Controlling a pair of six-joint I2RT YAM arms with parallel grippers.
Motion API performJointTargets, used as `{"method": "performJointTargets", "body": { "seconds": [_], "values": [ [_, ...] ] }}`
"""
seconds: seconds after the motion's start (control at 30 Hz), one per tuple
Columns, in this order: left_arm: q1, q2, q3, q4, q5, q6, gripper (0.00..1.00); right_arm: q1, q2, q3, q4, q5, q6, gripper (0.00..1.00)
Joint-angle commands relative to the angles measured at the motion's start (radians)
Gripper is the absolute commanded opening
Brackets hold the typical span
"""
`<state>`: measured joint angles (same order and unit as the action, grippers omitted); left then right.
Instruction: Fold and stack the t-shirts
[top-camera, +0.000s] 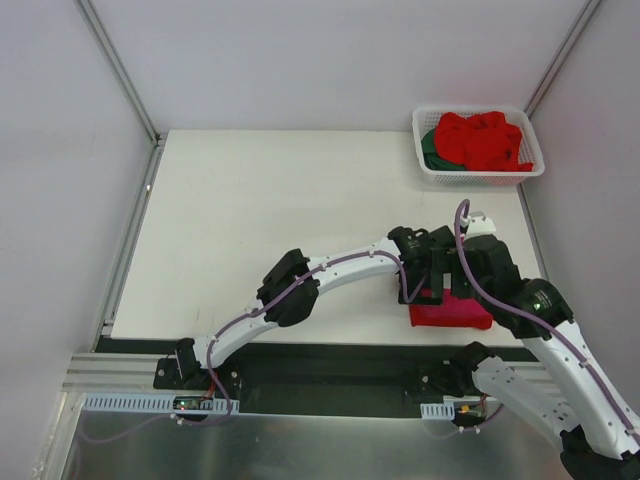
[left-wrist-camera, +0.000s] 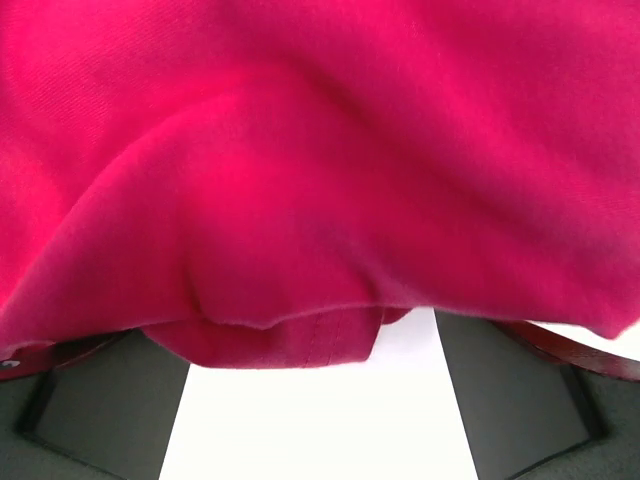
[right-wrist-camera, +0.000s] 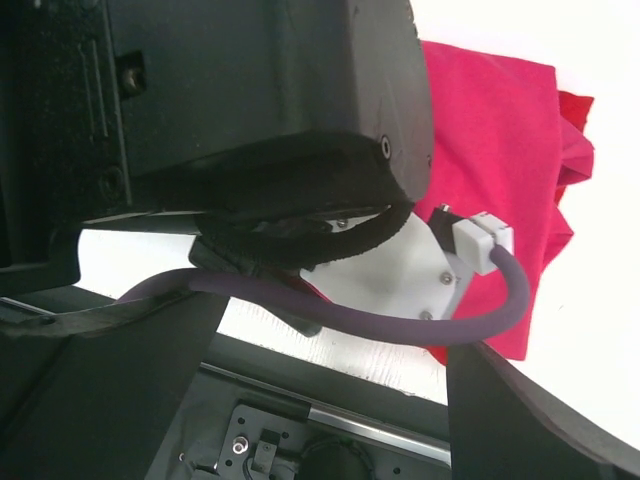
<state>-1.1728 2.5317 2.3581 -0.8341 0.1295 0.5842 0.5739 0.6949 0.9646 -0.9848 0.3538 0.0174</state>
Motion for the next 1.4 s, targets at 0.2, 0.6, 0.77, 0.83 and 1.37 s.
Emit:
{"method": "performJointTargets", "body": {
  "seconds": [0.2,0.6,0.77,0.83,1.37],
  "values": [
    [-0.062,-0.011,0.043,0.141,0.228,-0.027,0.99,0.003,-0.049,0.022,0.136,0.039,0.042,0.96],
    [-0.062,0.022,0.053,0.247,0.314,-0.038,0.99,0.004,-0.139,0.088,0.193,0.172,0.027,0.96],
    [-0.064,0.03,0.029,0.253,0.331,-0.049,0.99,0.003,-0.195,0.137,0.235,0.267,-0.008,0.96],
    [-0.064,0.022,0.003,0.253,0.334,-0.056,0.99,0.003,-0.215,0.138,0.268,0.28,-0.011,0.96],
    [-0.047,-0.083,-0.164,0.268,0.239,-0.075,0.99,0.003,-0.14,0.158,0.213,0.243,-0.053,0.96]
  ]
}}
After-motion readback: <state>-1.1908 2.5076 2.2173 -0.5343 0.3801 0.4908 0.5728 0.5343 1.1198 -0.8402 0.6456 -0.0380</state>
